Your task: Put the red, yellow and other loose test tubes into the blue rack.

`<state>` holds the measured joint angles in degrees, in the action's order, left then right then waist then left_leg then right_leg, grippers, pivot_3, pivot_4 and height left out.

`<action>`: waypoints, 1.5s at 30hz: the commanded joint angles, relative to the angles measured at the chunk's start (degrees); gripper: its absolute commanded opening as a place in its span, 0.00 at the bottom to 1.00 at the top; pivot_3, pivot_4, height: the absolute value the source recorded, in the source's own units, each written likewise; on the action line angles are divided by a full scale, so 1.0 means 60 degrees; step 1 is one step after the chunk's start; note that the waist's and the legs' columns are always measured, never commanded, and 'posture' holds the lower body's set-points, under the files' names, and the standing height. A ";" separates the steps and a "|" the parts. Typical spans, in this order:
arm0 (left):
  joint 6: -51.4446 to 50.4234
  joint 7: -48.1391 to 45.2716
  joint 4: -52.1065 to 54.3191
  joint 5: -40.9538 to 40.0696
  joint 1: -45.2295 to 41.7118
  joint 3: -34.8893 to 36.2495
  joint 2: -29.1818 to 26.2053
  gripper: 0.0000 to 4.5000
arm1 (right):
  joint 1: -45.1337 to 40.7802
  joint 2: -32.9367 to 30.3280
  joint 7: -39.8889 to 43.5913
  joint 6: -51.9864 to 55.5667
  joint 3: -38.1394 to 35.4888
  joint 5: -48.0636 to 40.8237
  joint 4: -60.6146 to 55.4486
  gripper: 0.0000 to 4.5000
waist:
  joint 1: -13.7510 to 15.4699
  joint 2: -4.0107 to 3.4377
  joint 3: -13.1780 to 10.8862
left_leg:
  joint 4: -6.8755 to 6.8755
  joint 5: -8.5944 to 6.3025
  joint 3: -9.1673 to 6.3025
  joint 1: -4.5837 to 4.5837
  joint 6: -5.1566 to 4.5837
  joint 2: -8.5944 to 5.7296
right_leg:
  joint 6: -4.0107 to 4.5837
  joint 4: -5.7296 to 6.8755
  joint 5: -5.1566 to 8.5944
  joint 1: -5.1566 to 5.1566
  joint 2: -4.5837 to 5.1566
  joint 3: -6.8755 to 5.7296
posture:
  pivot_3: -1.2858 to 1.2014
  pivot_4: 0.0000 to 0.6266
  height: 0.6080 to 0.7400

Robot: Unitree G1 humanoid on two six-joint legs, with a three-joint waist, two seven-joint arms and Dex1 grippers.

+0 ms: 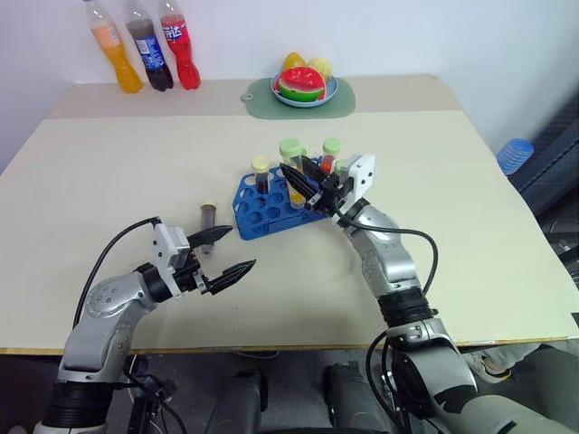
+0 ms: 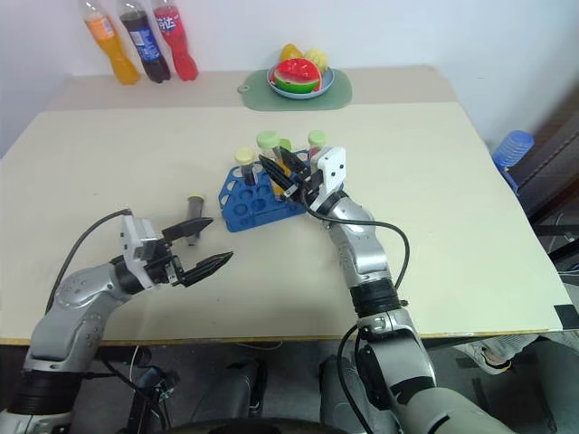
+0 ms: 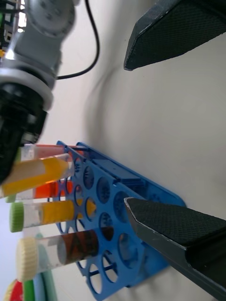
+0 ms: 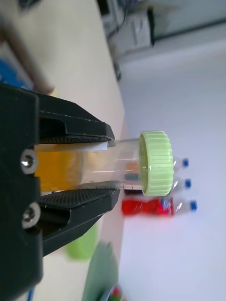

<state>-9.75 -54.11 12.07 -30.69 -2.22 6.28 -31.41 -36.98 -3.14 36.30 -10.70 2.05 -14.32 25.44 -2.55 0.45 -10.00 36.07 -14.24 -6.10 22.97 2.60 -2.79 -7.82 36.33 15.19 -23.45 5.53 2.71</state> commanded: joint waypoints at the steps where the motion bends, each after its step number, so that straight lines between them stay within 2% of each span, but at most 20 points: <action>1: -0.0043 0.0082 0.0440 -0.0227 0.0118 0.0321 -0.0059 1.00 | -0.0449 0.0154 -0.0206 -0.1198 -0.0211 0.0243 0.0792 0.18 | -0.0004 0.0000 0.0000 | 0.0000 0.0000 0.0000 -0.0001 0.0000 0.0000 | 0.0000 0.0000 0.0000 0.0000 0.0000 0.0001 | 0.52 0.24 1.00; 7: -0.0128 0.0201 0.0680 -0.0294 0.0306 0.0458 -0.0101 1.00 | -0.0668 0.0208 -0.0351 -0.2202 -0.0253 0.0522 0.2078 0.18 | -0.0016 0.0000 0.0000 | -0.0005 0.0001 0.0001 -0.0011 0.0002 0.0002 | 0.0000 0.0006 0.0000 0.0002 -0.0001 0.0003 | 0.52 0.24 1.00; 16: -0.0240 0.0381 0.0872 -0.0357 0.0503 0.0555 -0.0119 1.00 | -0.0423 0.0359 -0.0051 -0.2601 -0.0248 0.0496 0.2670 0.18 | -0.0012 -0.0001 0.0002 | -0.0019 0.0002 0.0005 -0.0060 0.0003 0.0003 | 0.0002 0.0005 0.0001 0.0043 -0.0003 0.0009 | 0.52 0.24 1.00; 32: -0.0333 0.0455 0.0906 -0.0383 0.0459 0.0548 -0.0080 1.00 | -0.0551 0.0047 -0.0098 -0.2932 -0.0658 0.0499 0.3230 0.18 | -0.0003 -0.0002 0.0004 | -0.0021 0.0001 0.0008 -0.0083 0.0003 0.0005 | 0.0003 0.0005 0.0002 0.0063 -0.0003 0.0012 | 0.52 0.24 1.00; 45: -0.0365 0.0534 0.1033 -0.0435 0.0558 0.0552 -0.0101 1.00 | -0.0128 0.0285 0.0166 -0.2861 -0.0369 0.0556 0.2786 0.18 | -0.0009 -0.0002 0.0005 | -0.0023 0.0001 0.0008 -0.0085 0.0002 0.0008 | 0.0003 0.0005 0.0002 0.0065 -0.0005 0.0012 | 0.52 0.24 1.00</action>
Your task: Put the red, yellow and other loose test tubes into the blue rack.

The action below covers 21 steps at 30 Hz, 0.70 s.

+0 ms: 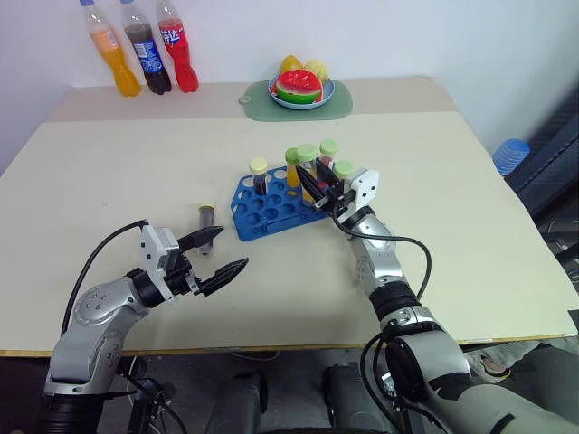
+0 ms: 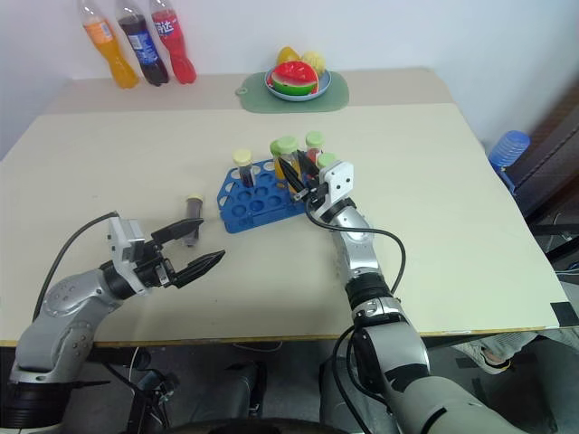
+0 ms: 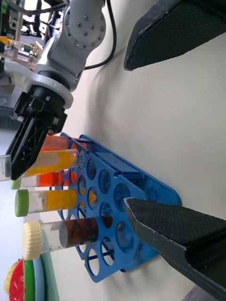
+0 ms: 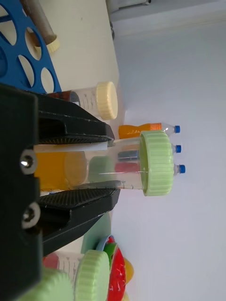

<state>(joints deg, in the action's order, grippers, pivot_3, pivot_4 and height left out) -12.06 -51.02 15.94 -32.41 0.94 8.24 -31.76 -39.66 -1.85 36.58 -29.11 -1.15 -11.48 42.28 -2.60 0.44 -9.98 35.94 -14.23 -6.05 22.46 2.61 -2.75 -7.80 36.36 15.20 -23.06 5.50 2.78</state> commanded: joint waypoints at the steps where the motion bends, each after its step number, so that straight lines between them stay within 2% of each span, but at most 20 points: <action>1: 0.0019 0.0034 0.0402 -0.0149 0.0043 0.0227 -0.0045 1.00 | 0.0365 0.0073 0.0125 0.0225 0.0186 0.0096 -0.0072 0.18 | 0.0000 0.0000 0.0000 | 0.0000 0.0000 0.0000 0.0000 0.0000 0.0000 | 0.0000 0.0000 0.0000 0.0000 0.0000 0.0000 | 0.52 0.24 1.00; 16: 0.0003 0.0171 0.0521 -0.0171 0.0086 0.0173 -0.0011 1.00 | -0.0247 0.0092 -0.0057 -0.0103 0.0122 0.0389 0.1156 0.18 | -0.0021 -0.0004 -0.0001 | -0.0004 0.0000 0.0005 -0.0005 0.0001 0.0006 | 0.0001 -0.0001 0.0001 0.0001 -0.0007 0.0004 | 0.52 0.24 1.00; 19: 0.0003 0.0211 0.0533 -0.0179 0.0103 0.0182 -0.0006 1.00 | -0.0308 0.0118 0.0424 0.0067 -0.0023 0.0017 0.1194 0.18 | -0.0021 -0.0004 -0.0001 | -0.0004 0.0000 0.0006 -0.0005 0.0001 0.0013 | 0.0002 -0.0001 0.0001 0.0001 -0.0012 0.0005 | 0.52 0.24 1.00; 21: -0.0023 0.0284 0.0556 -0.0246 0.0109 0.0222 0.0036 1.00 | -0.0324 0.0054 0.0413 -0.0076 -0.0089 0.0014 0.1119 0.42 | -0.0018 -0.0004 -0.0001 | -0.0003 0.0000 0.0006 -0.0005 0.0000 0.0014 | 0.0002 -0.0001 0.0001 0.0001 -0.0012 0.0005 | 0.52 0.24 1.00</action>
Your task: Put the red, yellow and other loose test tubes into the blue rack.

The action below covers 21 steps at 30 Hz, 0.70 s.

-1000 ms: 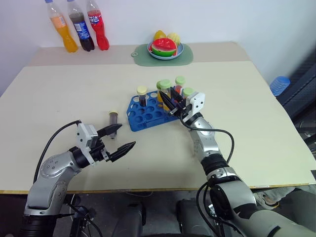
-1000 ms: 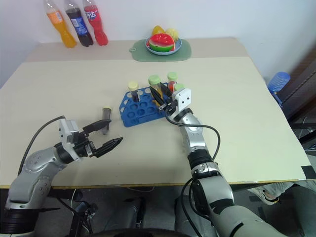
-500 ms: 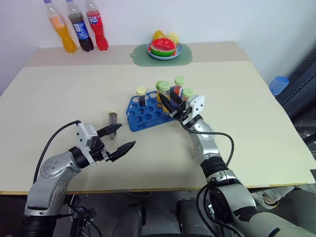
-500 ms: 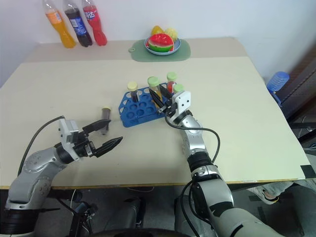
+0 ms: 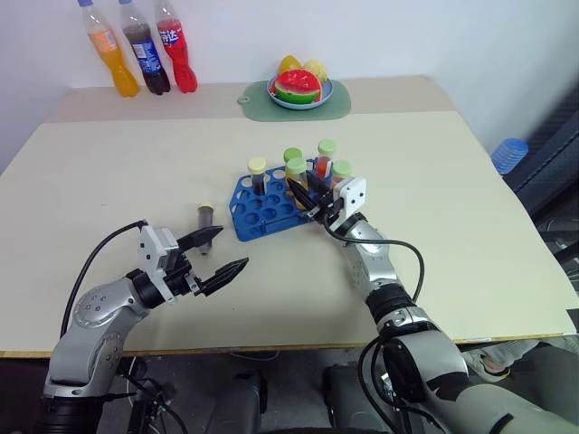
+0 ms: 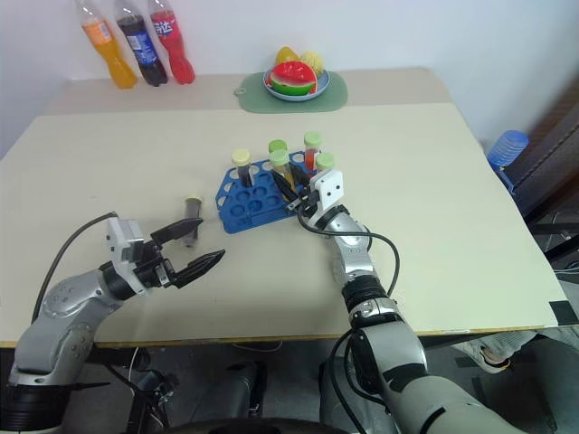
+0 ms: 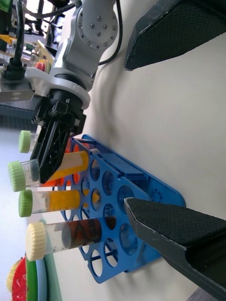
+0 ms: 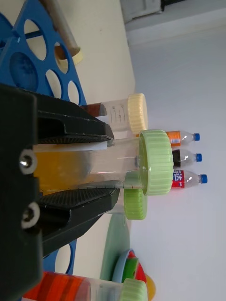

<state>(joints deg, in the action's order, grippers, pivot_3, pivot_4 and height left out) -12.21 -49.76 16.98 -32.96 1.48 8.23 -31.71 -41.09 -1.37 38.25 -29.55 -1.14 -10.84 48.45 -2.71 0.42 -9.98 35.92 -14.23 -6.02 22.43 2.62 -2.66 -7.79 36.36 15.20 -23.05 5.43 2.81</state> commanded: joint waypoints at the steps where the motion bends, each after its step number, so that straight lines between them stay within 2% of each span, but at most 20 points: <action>1: -0.0013 0.0118 0.0396 -0.0195 0.0021 0.0247 0.0047 1.00 | -0.0087 -0.0068 0.0109 -0.0109 -0.0082 -0.0024 0.0052 0.50 | 0.0007 -0.0002 -0.0002 | 0.0000 0.0000 0.0001 0.0000 0.0000 0.0001 | 0.0000 0.0000 0.0000 0.0000 0.0000 0.0000 | 0.52 0.24 1.00; 5: -0.0183 0.0369 0.0480 -0.0437 -0.0035 0.0371 0.0175 1.00 | -0.0014 -0.0286 0.0108 -0.0370 0.0101 0.0318 -0.0342 0.93 | 0.0009 -0.0004 -0.0003 | -0.0005 0.0000 0.0002 0.0001 0.0000 0.0001 | 0.0000 0.0000 0.0000 -0.0006 0.0000 0.0001 | 0.52 0.24 1.00; 6: -0.0282 0.0481 0.0532 -0.0543 -0.0065 0.0411 0.0217 1.00 | 0.0040 -0.0383 0.0196 -0.0378 0.0170 0.0370 -0.0526 0.99 | 0.0011 -0.0004 -0.0003 | -0.0005 0.0000 0.0002 0.0002 0.0000 0.0001 | 0.0000 -0.0001 0.0000 -0.0006 0.0000 0.0001 | 0.52 0.24 1.00; 11: -0.1236 0.1940 0.0949 -0.1347 -0.0380 0.0914 0.0654 1.00 | 0.0602 -0.1086 0.0905 0.0174 0.0486 0.0339 -0.1937 0.99 | 0.0042 -0.0003 -0.0003 | -0.0002 0.0000 0.0003 0.0003 0.0000 0.0002 | 0.0000 -0.0002 0.0000 -0.0004 0.0002 0.0003 | 0.52 0.24 1.00; 16: -0.2603 0.5102 0.1728 -0.0826 -0.0965 0.1297 0.1142 1.00 | 0.1904 -0.2265 0.1922 0.1866 0.0635 -0.0230 -0.4213 0.99 | 0.0070 0.0003 0.0000 | 0.0005 -0.0001 -0.0004 0.0008 -0.0002 0.0001 | -0.0001 -0.0005 0.0000 0.0001 0.0004 0.0001 | 0.52 0.24 1.00; 18: -0.3662 0.6320 0.2104 -0.0892 -0.1174 0.1436 0.1185 1.00 | 0.2496 -0.2805 0.2221 0.2421 0.0605 -0.0408 -0.5044 0.99 | 0.0083 0.0003 -0.0001 | 0.0005 -0.0003 -0.0003 0.0009 -0.0004 0.0000 | -0.0001 -0.0008 0.0000 0.0002 0.0005 0.0002 | 0.52 0.24 1.00; 21: -0.6870 0.8550 0.2500 -0.1854 -0.2040 0.1873 0.1004 1.00 | 0.3483 -0.3921 0.2857 0.3085 0.0382 -0.0744 -0.6301 0.99 | 0.0099 0.0006 -0.0004 | 0.0007 -0.0004 -0.0002 0.0009 -0.0005 -0.0002 | -0.0002 -0.0005 0.0000 0.0003 0.0004 0.0002 | 0.52 0.24 1.00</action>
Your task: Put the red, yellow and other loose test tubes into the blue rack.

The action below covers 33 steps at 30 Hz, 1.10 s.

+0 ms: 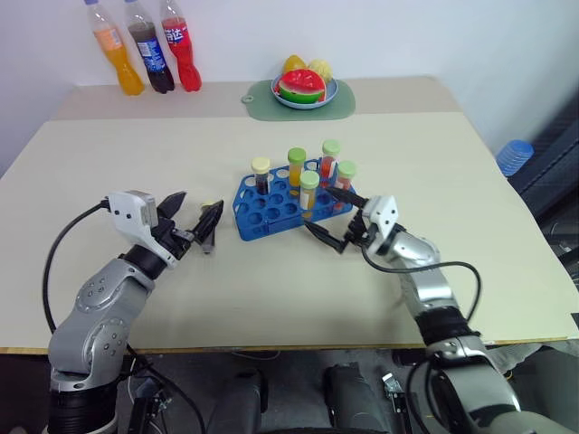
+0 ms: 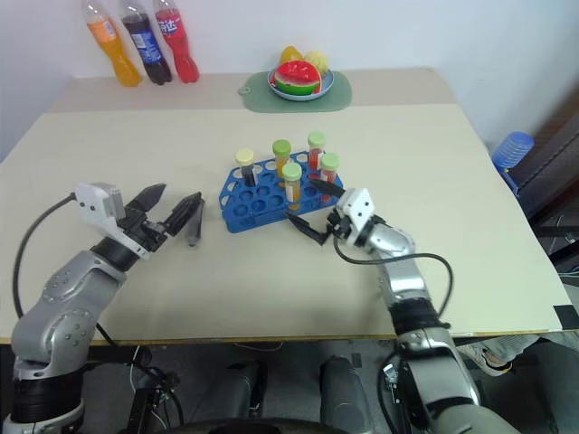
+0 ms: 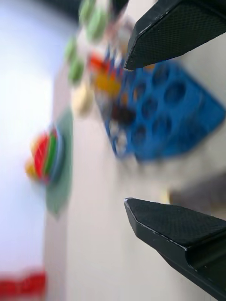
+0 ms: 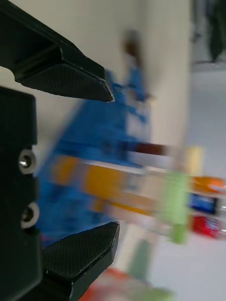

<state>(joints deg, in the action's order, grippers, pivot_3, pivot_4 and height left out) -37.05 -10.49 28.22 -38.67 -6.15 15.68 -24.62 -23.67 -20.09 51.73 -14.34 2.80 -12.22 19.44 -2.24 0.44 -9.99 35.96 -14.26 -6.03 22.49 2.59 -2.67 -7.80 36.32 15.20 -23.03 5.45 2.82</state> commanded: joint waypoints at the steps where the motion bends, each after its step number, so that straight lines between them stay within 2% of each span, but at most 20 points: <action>1: -0.3342 0.2402 0.0634 -0.1266 -0.1122 0.0797 -0.0145 1.00 | 0.0796 -0.1095 0.0742 0.0729 -0.0364 -0.0630 -0.1772 0.99 | 0.0024 0.0005 -0.0003 | 0.0004 -0.0001 -0.0006 0.0001 -0.0001 0.0000 | -0.0001 0.0002 0.0001 0.0003 -0.0002 -0.0003 | 0.52 0.24 1.00; 5: -0.6477 0.4090 -0.0341 -0.2272 -0.3391 0.1673 0.0314 1.00 | 0.1216 -0.2316 0.1601 0.2001 -0.0677 -0.1605 -0.3267 0.99 | 0.0043 0.0016 -0.0012 | 0.0024 -0.0001 -0.0012 0.0000 -0.0002 -0.0006 | -0.0003 -0.0001 0.0001 0.0020 -0.0003 -0.0014 | 0.52 0.24 1.00; 9: -0.8973 0.4665 -0.1642 -0.1813 -0.5246 0.2451 0.0775 1.00 | 0.1158 -0.3019 0.2021 0.3704 -0.0811 -0.2780 -0.4571 0.99 | -0.0027 0.0021 -0.0010 | 0.0019 -0.0003 -0.0015 -0.0009 -0.0005 -0.0011 | -0.0005 -0.0007 0.0002 0.0034 -0.0007 -0.0019 | 0.52 0.24 1.00; 17: -0.9241 0.6262 -0.4987 -0.1491 -0.7165 0.2469 0.0703 1.00 | 0.0775 -0.3300 0.1973 0.4732 -0.0857 -0.3131 -0.5419 0.99 | 0.0074 0.0041 -0.0019 | 0.0025 -0.0003 -0.0024 0.0000 -0.0002 -0.0014 | -0.0005 -0.0014 0.0002 0.0028 -0.0005 -0.0020 | 0.52 0.24 1.00; 21: -0.9241 0.7271 -0.6057 -0.1634 -0.7751 0.2519 0.1029 1.00 | 0.0727 -0.3250 0.1925 0.4727 -0.0825 -0.2991 -0.5515 0.99 | 0.0247 0.0041 -0.0019 | 0.0022 -0.0003 -0.0024 0.0002 0.0000 -0.0033 | -0.0007 -0.0016 0.0001 0.0023 0.0014 -0.0019 | 0.52 0.24 1.00; 28: -0.9241 0.8526 -0.8014 -0.1006 -0.8558 0.2945 0.1849 1.00 | 0.0761 -0.3131 0.1704 0.4516 -0.0748 -0.2719 -0.5587 0.99 | 0.0284 0.0066 -0.0029 | 0.0026 0.0021 -0.0029 0.0012 0.0043 -0.0058 | -0.0011 -0.0020 0.0001 0.0024 0.0029 -0.0020 | 0.52 0.24 1.00; 30: -0.9241 0.8746 -0.8299 -0.0928 -0.8635 0.2960 0.1896 0.88 | 0.0781 -0.3122 0.1641 0.4493 -0.0785 -0.2693 -0.5609 1.00 | 0.0261 0.0066 -0.0029 | 0.0021 0.0024 -0.0029 0.0013 0.0048 -0.0057 | -0.0012 -0.0019 0.0001 0.0019 0.0029 -0.0020 | 0.52 0.24 1.00; 32: -0.9241 0.8950 -0.8327 -0.0818 -0.8669 0.2966 0.1949 0.71 | 0.0815 -0.3108 0.1572 0.4487 -0.0808 -0.2681 -0.5625 1.00 | 0.0232 0.0066 -0.0029 | 0.0018 0.0027 -0.0027 0.0012 0.0052 -0.0056 | -0.0012 -0.0015 0.0001 0.0015 0.0029 -0.0019 | 0.52 0.24 1.00; 33: -0.9241 0.9010 -0.8374 -0.0811 -0.8698 0.2995 0.1970 0.59 | 0.0841 -0.3107 0.1550 0.4479 -0.0801 -0.2674 -0.5640 1.00 | 0.0234 0.0065 -0.0029 | 0.0017 0.0027 -0.0026 0.0012 0.0053 -0.0056 | -0.0012 -0.0015 0.0001 0.0012 0.0029 -0.0019 | 0.52 0.24 1.00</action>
<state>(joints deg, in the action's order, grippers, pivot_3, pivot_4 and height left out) -92.01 42.86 -21.87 -44.06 -57.55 32.92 -12.73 -18.45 -39.07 61.48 13.50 -0.84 -28.23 -12.24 -0.84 0.83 -10.16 36.07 -14.09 -6.18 22.56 2.91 -3.01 -7.87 36.24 15.21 -22.96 5.63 2.71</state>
